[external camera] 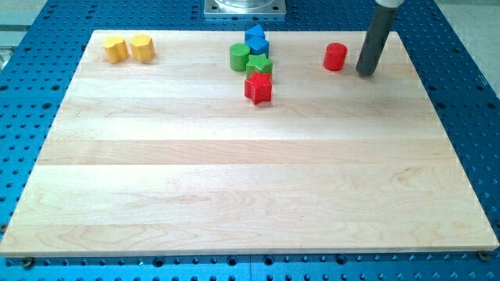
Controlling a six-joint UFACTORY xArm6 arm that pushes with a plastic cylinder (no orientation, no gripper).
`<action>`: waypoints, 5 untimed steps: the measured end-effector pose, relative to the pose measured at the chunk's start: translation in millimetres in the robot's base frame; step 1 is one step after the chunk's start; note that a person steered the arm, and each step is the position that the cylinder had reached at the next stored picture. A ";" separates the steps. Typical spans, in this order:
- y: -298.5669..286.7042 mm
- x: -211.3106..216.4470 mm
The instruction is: Move the red star into the green star
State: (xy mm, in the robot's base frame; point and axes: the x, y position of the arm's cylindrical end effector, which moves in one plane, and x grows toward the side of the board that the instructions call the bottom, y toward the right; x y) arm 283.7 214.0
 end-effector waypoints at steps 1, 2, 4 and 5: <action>-50.8 -14.9; -82.2 -14.7; -129.9 -16.9; -138.1 -29.2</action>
State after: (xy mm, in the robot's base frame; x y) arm 254.5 75.9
